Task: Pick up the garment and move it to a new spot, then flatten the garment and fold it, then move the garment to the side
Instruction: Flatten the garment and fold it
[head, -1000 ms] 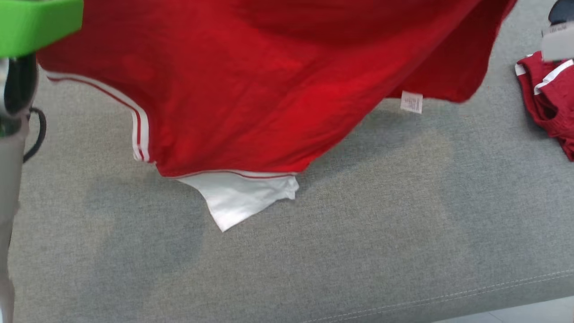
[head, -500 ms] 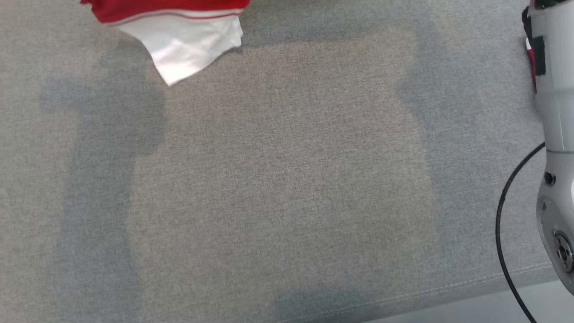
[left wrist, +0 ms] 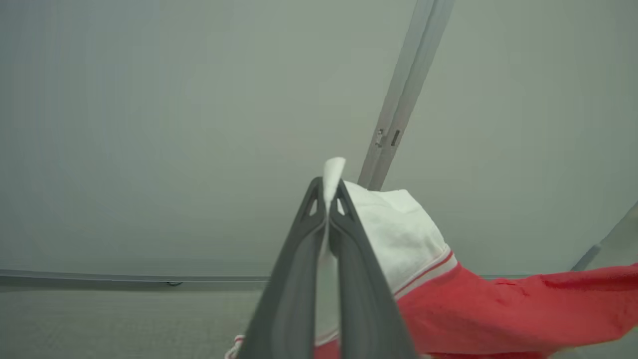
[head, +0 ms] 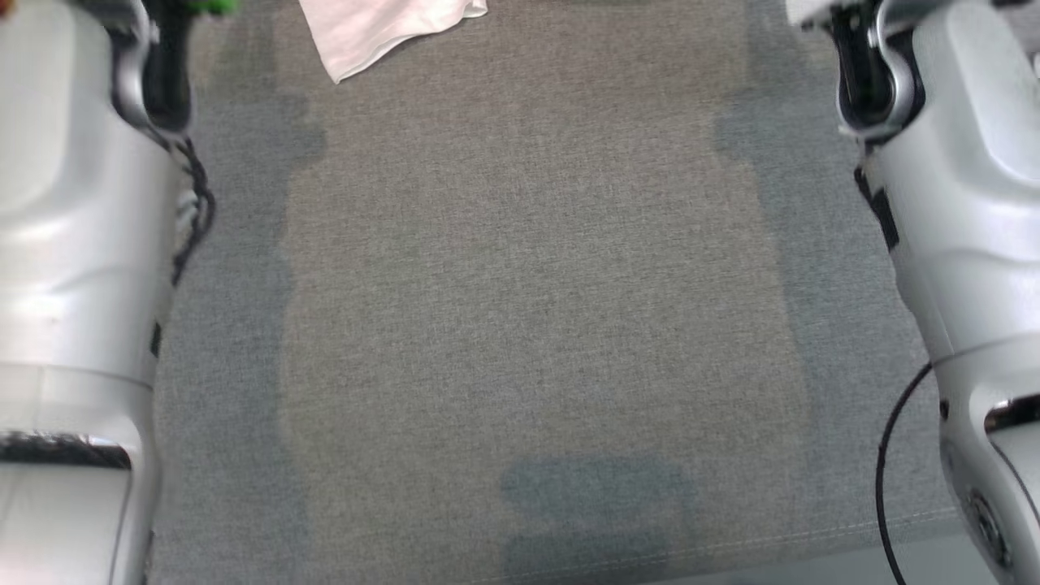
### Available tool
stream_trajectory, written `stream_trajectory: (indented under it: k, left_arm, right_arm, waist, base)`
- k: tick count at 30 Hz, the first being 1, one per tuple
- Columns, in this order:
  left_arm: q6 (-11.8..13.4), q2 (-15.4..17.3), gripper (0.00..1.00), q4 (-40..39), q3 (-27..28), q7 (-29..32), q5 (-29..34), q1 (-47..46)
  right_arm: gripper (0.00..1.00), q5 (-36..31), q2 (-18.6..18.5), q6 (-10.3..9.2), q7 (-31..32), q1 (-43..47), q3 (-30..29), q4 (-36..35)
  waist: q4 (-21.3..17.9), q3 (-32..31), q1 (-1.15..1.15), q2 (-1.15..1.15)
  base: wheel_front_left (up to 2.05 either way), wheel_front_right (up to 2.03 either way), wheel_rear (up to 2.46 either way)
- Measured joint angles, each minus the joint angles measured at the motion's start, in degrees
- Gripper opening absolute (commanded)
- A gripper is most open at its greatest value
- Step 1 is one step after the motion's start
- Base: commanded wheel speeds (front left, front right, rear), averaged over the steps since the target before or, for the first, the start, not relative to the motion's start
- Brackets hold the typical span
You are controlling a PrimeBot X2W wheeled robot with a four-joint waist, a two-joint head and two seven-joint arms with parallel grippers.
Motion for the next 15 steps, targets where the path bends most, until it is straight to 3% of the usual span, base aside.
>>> stream_trajectory:
  k: [6, 15]
  left_arm:
    - [-0.07, -1.25, 0.00, -8.60, 5.59, -0.19, -1.05, 16.99]
    - [-0.12, -0.66, 0.00, -28.56, 10.26, -0.19, 6.33, 45.92]
  right_arm:
    - [0.00, 4.76, -2.07, 0.00, 0.00, 15.97, 2.36, -6.00]
    - [0.00, 7.38, -4.17, 0.00, 0.00, 37.97, 5.93, -18.73]
  waist:
    - [2.12, 0.80, 0.00, 0.00]
    - [2.34, -3.12, -0.01, 0.00]
  base:
    - [0.00, 0.00, 0.00]
    - [0.00, 0.00, 0.00]
